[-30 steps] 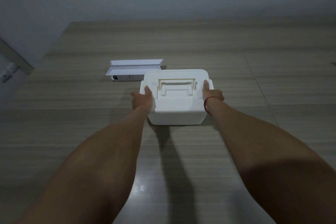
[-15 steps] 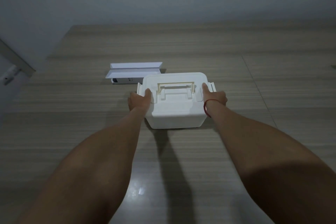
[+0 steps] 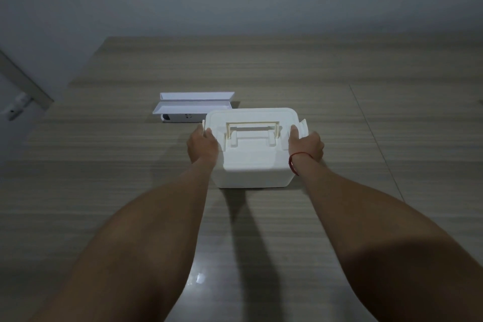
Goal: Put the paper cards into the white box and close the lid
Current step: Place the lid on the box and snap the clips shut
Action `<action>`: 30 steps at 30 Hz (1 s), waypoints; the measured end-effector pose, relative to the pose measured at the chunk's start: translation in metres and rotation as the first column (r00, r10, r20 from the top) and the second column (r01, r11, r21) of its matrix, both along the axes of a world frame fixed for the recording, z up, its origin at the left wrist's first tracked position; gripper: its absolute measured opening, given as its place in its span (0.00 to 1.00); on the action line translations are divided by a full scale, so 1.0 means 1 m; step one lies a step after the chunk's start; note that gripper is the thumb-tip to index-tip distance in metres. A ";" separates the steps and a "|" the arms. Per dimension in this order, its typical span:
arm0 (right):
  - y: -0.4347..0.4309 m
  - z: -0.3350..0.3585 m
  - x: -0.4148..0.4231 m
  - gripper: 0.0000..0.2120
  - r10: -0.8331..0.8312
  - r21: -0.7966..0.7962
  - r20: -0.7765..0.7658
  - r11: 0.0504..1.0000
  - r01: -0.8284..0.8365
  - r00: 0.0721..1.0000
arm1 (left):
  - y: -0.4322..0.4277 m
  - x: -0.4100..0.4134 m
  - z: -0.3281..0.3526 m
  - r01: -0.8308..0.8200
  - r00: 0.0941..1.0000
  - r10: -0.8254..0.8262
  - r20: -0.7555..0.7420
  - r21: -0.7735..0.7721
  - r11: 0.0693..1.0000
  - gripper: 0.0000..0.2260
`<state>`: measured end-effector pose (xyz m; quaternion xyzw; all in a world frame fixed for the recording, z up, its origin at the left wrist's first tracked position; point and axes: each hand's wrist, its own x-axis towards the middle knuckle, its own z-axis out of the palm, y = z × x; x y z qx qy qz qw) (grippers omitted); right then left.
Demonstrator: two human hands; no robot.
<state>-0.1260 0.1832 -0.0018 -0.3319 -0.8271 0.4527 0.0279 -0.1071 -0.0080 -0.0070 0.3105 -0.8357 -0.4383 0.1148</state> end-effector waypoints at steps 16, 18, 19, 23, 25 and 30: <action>-0.012 0.015 -0.017 0.35 0.044 -0.096 0.111 0.995 -0.033 0.993 | 0.005 -0.020 0.014 -0.078 0.955 0.025 0.296 0.168 0.983 0.38; -0.014 0.017 -0.018 0.39 0.085 -0.113 0.140 0.991 -0.069 0.986 | 0.005 -0.017 0.015 -0.045 0.956 -0.005 0.295 0.160 0.986 0.39; -0.013 0.017 -0.016 0.39 0.118 -0.105 0.146 0.989 -0.103 0.982 | 0.002 -0.012 0.013 -0.005 0.959 -0.035 0.283 0.141 0.990 0.38; -0.010 0.002 0.004 0.41 0.288 0.081 0.135 0.950 -0.300 0.948 | -0.003 0.008 0.003 0.219 0.938 -0.209 0.277 -0.009 0.976 0.38; -0.013 -0.004 0.010 0.41 0.307 0.154 0.109 0.934 -0.321 0.945 | 0.002 0.012 0.001 0.247 0.930 -0.219 0.296 -0.062 0.967 0.40; -0.014 -0.005 0.006 0.39 0.282 0.156 0.086 0.943 -0.292 0.956 | 0.004 0.014 -0.002 0.265 0.933 -0.224 0.281 -0.117 0.957 0.44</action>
